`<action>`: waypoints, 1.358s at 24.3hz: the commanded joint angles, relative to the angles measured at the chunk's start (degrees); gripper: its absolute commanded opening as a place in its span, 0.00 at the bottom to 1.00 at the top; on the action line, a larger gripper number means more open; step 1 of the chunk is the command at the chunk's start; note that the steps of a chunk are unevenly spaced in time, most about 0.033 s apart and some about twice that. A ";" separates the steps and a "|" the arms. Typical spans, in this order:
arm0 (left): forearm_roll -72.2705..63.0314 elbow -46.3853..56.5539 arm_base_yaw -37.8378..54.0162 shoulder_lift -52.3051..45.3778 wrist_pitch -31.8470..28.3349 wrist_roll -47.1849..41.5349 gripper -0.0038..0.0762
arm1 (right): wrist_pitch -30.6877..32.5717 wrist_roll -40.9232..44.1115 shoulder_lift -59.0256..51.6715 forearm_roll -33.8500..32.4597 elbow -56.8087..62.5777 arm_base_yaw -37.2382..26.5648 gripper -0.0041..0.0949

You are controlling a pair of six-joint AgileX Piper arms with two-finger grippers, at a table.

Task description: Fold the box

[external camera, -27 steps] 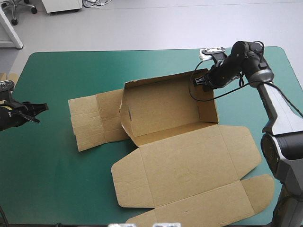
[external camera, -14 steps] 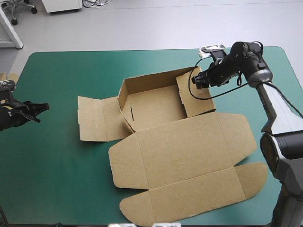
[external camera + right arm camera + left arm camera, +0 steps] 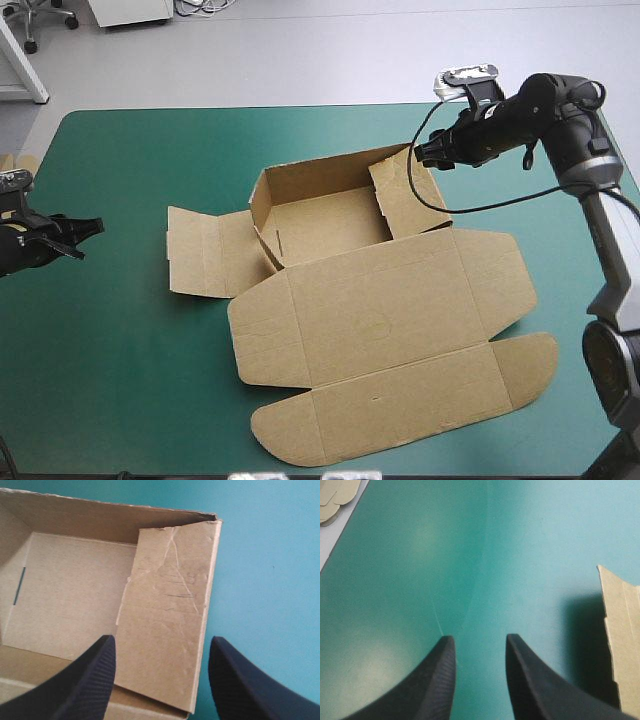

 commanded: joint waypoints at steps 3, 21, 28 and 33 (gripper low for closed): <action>-1.17 -1.44 0.16 -1.34 -2.68 0.27 0.35 | -2.26 0.01 -6.18 1.95 4.42 -0.16 0.56; -2.07 -1.44 0.16 -1.34 -2.08 0.75 0.35 | -16.55 -3.48 -1.02 0.61 13.60 -0.16 0.69; -2.07 -1.44 0.16 -1.34 -2.30 0.75 0.35 | -16.78 -3.58 4.86 2.39 13.60 -0.16 0.67; -2.34 -1.44 0.16 -1.34 -2.44 0.99 0.35 | -17.66 -3.71 6.97 2.39 13.47 -0.16 0.55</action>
